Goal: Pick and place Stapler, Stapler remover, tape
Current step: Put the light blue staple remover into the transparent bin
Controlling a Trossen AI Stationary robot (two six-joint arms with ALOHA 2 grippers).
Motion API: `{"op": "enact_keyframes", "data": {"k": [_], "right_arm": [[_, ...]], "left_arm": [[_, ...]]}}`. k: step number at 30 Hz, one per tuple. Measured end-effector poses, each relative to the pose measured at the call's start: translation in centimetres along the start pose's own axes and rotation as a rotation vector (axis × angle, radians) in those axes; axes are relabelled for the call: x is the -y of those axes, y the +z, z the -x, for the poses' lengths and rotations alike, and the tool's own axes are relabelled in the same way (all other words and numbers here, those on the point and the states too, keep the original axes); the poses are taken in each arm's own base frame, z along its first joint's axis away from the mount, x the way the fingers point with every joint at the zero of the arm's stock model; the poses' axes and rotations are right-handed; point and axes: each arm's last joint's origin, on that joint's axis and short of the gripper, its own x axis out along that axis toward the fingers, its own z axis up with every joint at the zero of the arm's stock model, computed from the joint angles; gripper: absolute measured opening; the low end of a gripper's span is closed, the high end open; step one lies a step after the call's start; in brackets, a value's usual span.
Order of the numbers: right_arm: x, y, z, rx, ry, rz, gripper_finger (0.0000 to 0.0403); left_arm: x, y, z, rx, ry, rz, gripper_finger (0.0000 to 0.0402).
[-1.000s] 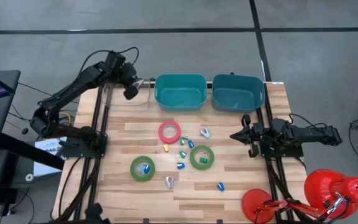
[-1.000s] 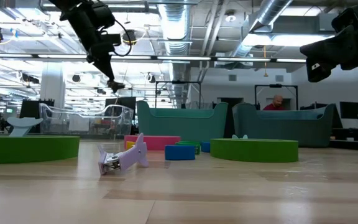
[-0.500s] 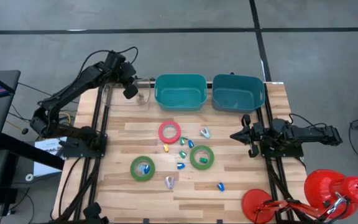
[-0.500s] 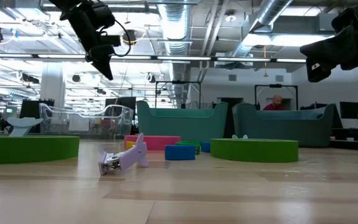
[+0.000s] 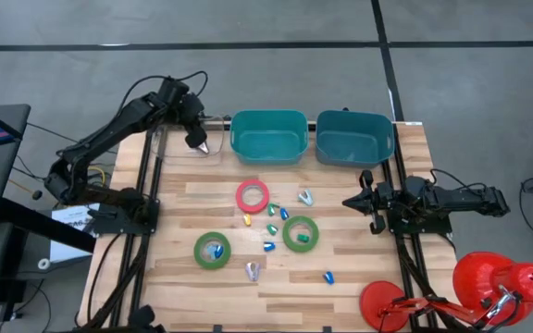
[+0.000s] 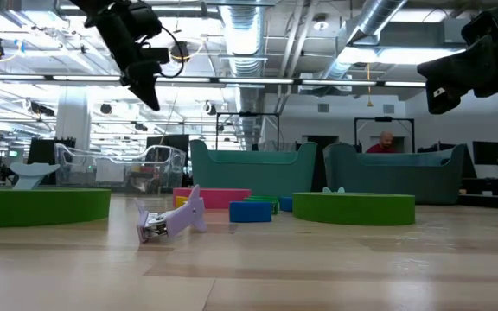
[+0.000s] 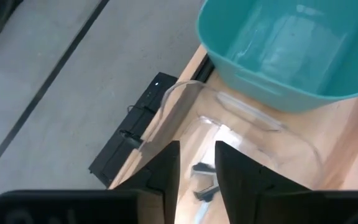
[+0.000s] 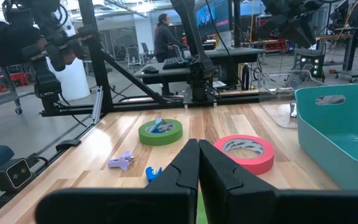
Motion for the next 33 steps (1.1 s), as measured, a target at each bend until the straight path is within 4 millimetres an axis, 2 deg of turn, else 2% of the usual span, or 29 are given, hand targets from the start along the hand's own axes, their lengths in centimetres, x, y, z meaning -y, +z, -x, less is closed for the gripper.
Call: {"op": "enact_keyframes", "data": {"k": [7,18,29,33], "right_arm": [[0.0,0.0,0.0,0.001,0.000,0.000,0.0000],[0.0,0.0,0.0,0.000,0.000,0.000,0.0000],[0.0,0.0,0.0,0.000,0.000,0.000,0.0000],[0.0,0.0,0.0,0.001,0.000,0.000,0.0000]], "left_arm": [[2.7,1.0,0.2,0.030,-0.065,-0.070,0.0093],[9.1,2.4,1.4,0.109,-0.215,-0.268,0.0093],[14.8,2.5,3.4,0.173,-0.352,-0.445,0.0092],[16.4,2.3,4.1,0.184,-0.403,-0.433,0.0092]]}}
